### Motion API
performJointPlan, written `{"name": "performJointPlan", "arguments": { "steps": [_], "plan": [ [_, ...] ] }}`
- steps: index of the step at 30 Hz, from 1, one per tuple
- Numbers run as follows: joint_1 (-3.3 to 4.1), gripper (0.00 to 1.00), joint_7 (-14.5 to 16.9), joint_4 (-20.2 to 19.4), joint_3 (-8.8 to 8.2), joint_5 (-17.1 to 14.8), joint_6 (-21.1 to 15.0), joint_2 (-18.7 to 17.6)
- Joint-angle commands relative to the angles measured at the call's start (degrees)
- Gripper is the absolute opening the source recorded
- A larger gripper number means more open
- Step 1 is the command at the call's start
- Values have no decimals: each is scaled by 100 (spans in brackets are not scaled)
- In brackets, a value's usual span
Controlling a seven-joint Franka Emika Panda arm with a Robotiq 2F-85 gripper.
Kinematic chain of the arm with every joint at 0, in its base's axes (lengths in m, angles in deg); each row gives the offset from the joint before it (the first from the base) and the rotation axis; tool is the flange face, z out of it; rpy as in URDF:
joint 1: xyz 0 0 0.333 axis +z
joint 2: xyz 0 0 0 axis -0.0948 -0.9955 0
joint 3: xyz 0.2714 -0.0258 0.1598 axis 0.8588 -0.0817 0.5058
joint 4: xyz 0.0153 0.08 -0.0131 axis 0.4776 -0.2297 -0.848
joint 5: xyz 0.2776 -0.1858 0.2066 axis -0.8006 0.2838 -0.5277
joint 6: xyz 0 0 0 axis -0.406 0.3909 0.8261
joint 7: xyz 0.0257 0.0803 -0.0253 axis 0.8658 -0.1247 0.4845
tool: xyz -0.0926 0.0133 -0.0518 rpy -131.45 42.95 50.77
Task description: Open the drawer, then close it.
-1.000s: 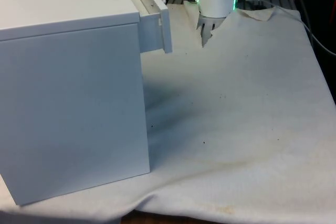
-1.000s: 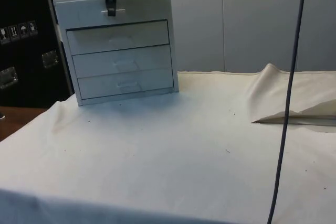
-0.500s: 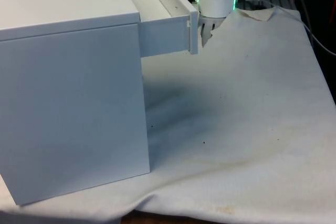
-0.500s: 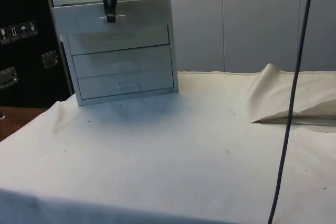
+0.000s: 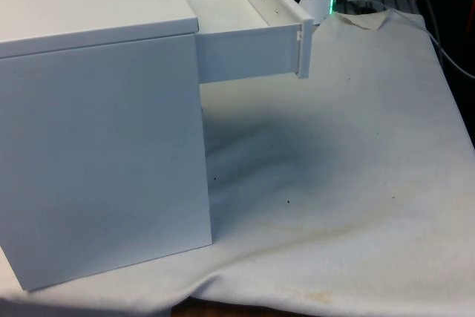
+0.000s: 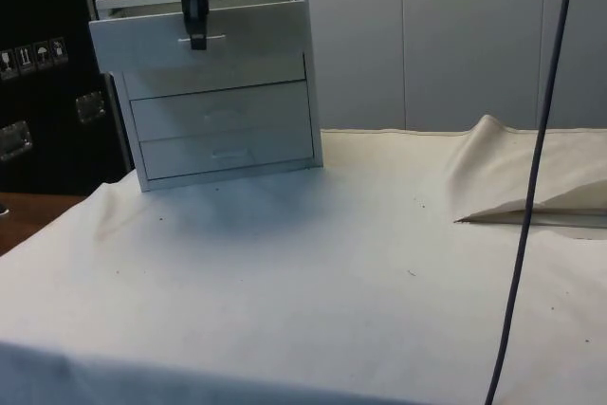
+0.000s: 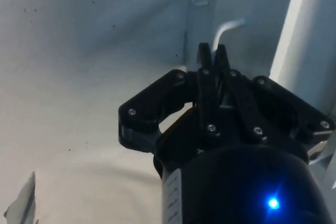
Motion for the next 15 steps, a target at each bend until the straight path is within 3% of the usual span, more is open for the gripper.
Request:
{"name": "performJointPlan", "arguments": {
  "steps": [1,15],
  "plan": [
    [57,0,-126,-46,57,57,52,63],
    [74,0,-476,-201,441,201,350,252]
  ]
}}
